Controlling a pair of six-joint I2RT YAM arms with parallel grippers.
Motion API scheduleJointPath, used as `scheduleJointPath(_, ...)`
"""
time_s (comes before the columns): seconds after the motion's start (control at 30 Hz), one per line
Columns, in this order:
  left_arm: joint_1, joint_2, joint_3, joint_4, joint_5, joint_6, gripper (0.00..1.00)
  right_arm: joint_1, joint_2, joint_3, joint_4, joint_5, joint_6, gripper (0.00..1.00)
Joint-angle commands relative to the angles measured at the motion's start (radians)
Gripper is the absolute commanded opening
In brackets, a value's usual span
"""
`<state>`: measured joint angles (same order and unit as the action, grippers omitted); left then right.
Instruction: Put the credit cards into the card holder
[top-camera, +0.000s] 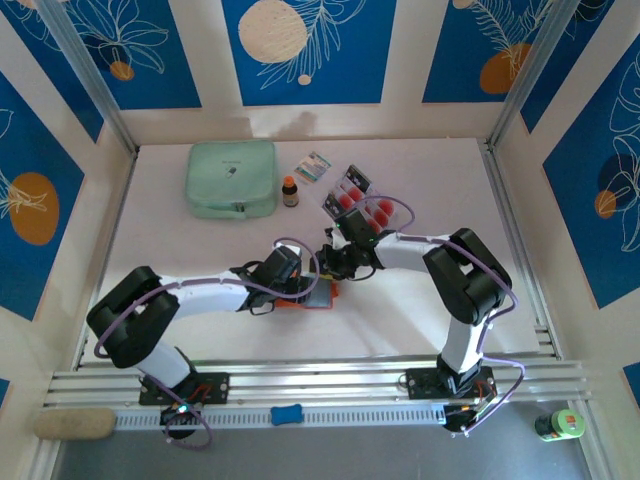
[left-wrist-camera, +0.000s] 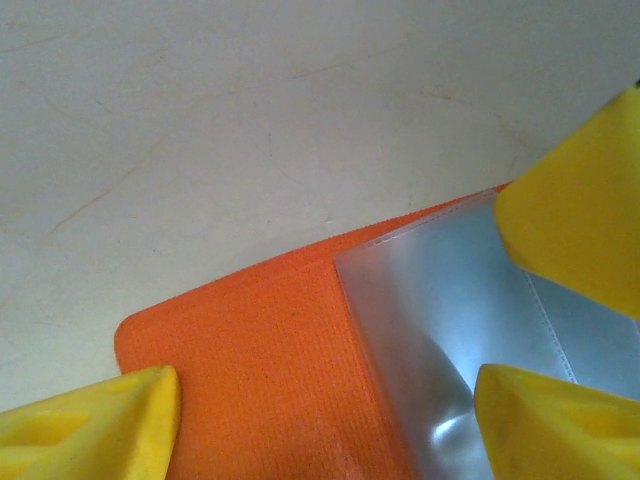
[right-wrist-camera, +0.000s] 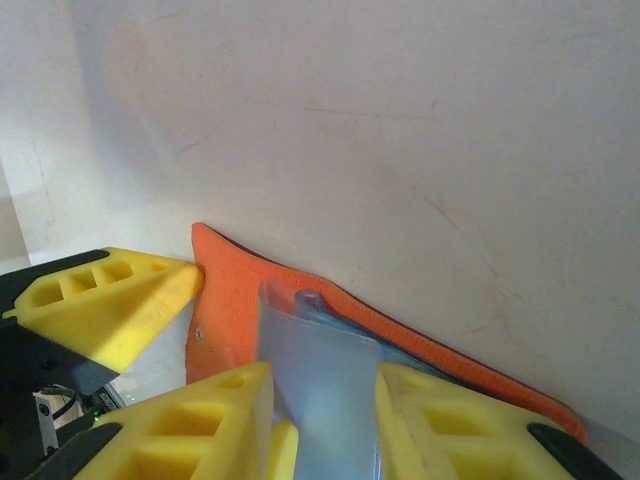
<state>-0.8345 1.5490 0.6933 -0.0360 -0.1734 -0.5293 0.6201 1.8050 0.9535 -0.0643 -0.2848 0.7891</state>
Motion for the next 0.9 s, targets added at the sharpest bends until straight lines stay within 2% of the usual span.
scheduleJointPath(0.0, -0.011, 0.005, -0.018, 0.007, 0.018, -0.004, 0.76, -0.005, -0.015, -0.010, -0.023, 0.002, 0.005, 0.34)
scheduleJointPath(0.47, -0.011, -0.004, -0.023, 0.013, 0.012, -0.002, 0.72, -0.014, 0.045, -0.024, 0.031, -0.050, 0.040, 0.39)
scheduleJointPath(0.87, -0.012, -0.004, -0.028, 0.021, 0.012, -0.001, 0.72, -0.029, 0.065, -0.013, 0.093, -0.169, 0.069, 0.30)
